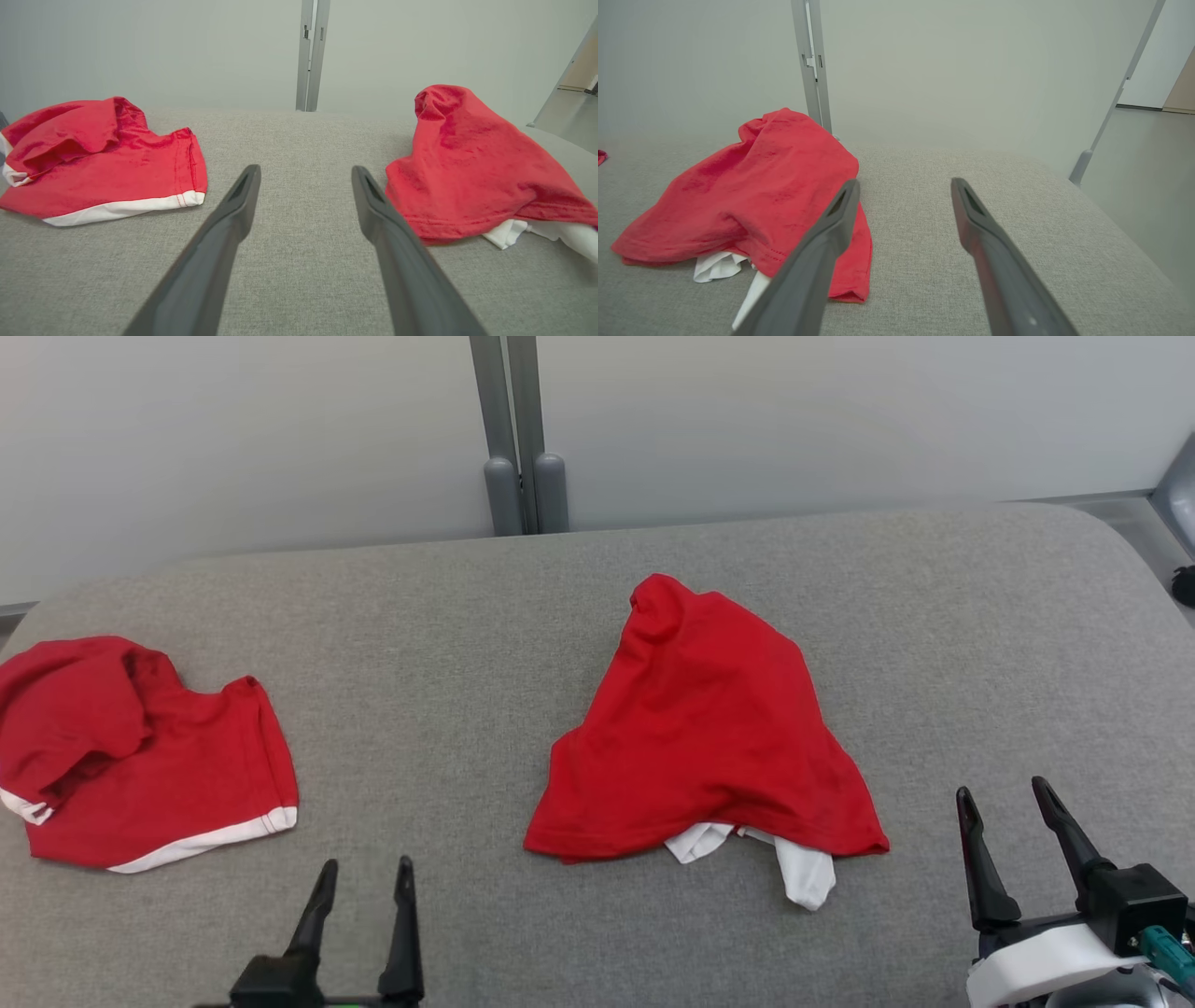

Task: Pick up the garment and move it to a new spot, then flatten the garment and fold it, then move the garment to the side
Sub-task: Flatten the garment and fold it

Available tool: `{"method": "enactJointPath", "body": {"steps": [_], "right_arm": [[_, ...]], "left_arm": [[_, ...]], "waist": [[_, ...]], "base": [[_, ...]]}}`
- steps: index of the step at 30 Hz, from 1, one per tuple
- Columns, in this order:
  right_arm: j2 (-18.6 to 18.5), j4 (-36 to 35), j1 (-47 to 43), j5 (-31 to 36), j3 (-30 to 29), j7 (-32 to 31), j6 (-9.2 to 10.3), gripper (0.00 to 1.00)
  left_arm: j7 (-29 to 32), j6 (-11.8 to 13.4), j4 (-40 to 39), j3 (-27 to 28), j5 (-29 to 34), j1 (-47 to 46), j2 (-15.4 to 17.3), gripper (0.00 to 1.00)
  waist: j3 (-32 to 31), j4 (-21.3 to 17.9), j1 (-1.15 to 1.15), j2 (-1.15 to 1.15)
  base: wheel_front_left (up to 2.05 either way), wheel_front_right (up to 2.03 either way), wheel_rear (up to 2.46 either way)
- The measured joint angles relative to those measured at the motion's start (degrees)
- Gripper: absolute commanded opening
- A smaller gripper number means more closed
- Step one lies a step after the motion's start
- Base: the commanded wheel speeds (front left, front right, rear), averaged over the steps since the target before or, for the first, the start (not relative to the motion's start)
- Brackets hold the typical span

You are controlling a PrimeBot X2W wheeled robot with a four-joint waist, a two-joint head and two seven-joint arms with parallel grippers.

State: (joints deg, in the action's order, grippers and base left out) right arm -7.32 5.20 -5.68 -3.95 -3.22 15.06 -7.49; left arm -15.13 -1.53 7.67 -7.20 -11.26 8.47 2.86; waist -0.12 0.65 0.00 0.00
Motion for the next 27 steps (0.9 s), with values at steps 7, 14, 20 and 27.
{"method": "enactJointPath", "body": {"steps": [7, 14, 20, 27], "right_arm": [[-0.2, -0.1, 2.1, -0.5, 0.5, 0.0, -0.01, 1.00], [0.0, -0.4, 5.5, -1.3, 0.6, 0.0, 0.00, 1.00], [1.0, -0.6, 8.2, -2.1, 0.8, 0.0, -0.01, 1.00], [2.6, -0.2, 9.9, -2.8, 0.2, 0.0, 0.00, 1.00]], "left_arm": [[0.0, -3.1, 7.0, -10.7, -1.6, -9.3, 0.0, 1.00], [0.0, -4.5, 11.2, -23.8, -3.4, -20.6, -0.1, 1.00], [0.0, -4.4, 16.1, -34.1, -5.4, -30.0, -0.2, 1.00], [0.5, -4.7, 22.3, -44.9, -7.6, -36.9, -0.2, 1.00]], "waist": [[2.7, -1.8, 0.00, 0.00], [6.4, -5.1, 0.00, 0.00], [10.2, -9.1, 0.00, 0.00], [14.2, -14.3, 0.00, 0.00]], "base": [[0.00, 0.00, 0.00], [0.00, 0.00, 0.00], [0.00, 0.00, 0.00], [0.00, 0.00, 0.00]]}}
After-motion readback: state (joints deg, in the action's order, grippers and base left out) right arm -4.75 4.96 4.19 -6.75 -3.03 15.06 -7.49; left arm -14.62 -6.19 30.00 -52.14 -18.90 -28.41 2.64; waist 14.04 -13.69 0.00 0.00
